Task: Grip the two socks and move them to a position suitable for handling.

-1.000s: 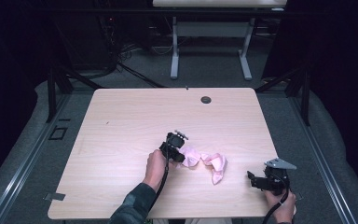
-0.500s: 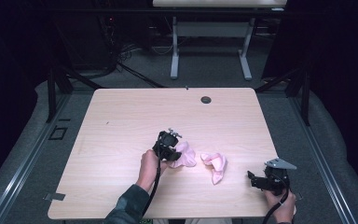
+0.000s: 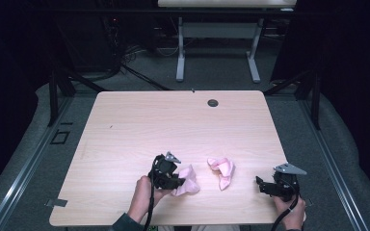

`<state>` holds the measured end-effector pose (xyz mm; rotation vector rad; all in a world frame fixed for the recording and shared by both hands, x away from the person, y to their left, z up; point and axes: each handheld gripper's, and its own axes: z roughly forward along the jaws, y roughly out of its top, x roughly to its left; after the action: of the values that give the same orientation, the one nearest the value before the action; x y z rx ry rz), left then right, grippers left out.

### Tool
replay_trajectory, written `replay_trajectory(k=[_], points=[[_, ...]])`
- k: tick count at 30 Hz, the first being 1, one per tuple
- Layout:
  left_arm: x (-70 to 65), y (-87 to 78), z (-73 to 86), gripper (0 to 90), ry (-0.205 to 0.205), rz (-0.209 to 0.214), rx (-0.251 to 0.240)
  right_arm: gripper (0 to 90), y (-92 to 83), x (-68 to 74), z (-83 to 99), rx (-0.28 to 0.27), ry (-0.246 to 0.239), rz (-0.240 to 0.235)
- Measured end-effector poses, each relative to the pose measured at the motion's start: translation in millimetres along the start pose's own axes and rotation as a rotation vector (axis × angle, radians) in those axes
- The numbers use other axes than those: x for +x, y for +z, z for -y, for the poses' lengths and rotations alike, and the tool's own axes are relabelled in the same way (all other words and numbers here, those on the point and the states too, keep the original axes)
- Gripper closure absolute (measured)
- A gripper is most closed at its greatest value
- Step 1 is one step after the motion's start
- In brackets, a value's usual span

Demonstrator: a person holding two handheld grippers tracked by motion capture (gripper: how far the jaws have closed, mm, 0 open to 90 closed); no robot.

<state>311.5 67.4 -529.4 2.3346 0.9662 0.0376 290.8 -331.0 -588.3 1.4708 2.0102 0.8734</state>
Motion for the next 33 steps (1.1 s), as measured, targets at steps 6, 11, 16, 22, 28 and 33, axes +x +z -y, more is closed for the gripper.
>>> replay_trajectory(k=[6,11,16,22,28,33], points=[[-4.7,21.4,23.9,75.2,-0.021,0.015,0.052,13.2,0.2,-0.2,0.0,-0.001,0.004,-0.002],[-6.3,22.5,23.6,69.1,-0.011,-0.001,0.039,13.2,0.4,-0.3,0.1,-0.002,0.006,-0.003],[-7.7,12.3,20.7,40.6,-0.014,0.001,0.004,13.2,0.8,-0.9,0.0,-0.002,0.014,-0.004],[-3.6,-17.5,17.9,15.1,-0.011,-0.053,-0.065,13.2,0.8,-1.1,0.0,0.0,0.015,-0.005],[24.8,-35.7,31.4,4.0,-0.076,-0.15,-0.085,13.2,1.0,-2.0,-0.2,0.004,0.023,-0.012],[52.6,-40.7,54.5,0.1,-0.142,-0.251,-0.085,13.2,1.0,-2.1,-0.2,0.005,0.024,-0.013]])
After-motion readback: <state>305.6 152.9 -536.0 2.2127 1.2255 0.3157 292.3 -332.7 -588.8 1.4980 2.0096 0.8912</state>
